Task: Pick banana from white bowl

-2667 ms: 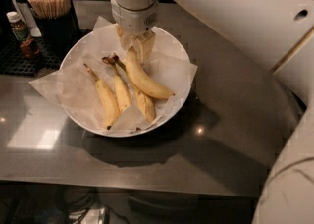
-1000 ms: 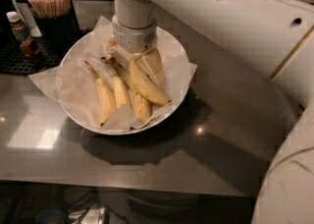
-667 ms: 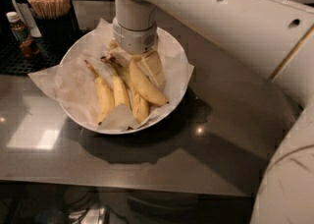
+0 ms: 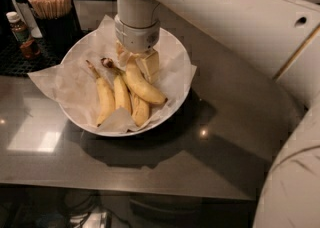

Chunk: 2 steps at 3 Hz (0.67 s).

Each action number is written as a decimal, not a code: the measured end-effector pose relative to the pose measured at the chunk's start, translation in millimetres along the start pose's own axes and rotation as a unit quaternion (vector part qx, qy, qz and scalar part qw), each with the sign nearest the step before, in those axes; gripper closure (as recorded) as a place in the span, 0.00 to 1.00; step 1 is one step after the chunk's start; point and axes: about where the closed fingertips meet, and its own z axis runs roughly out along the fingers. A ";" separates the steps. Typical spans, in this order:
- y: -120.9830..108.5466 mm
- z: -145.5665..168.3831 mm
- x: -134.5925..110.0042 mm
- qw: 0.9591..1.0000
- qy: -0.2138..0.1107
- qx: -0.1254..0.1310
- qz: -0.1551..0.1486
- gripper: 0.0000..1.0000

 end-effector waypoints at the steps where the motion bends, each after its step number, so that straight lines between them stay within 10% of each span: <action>1: 7.4 -10.4 8.7 0.999 0.019 0.017 0.037 0.88; 2: 21.0 -23.4 20.2 0.995 0.041 0.036 0.078 1.00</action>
Offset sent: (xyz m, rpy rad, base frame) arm -0.0029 -0.0571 0.0326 0.0366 -0.1397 -0.2768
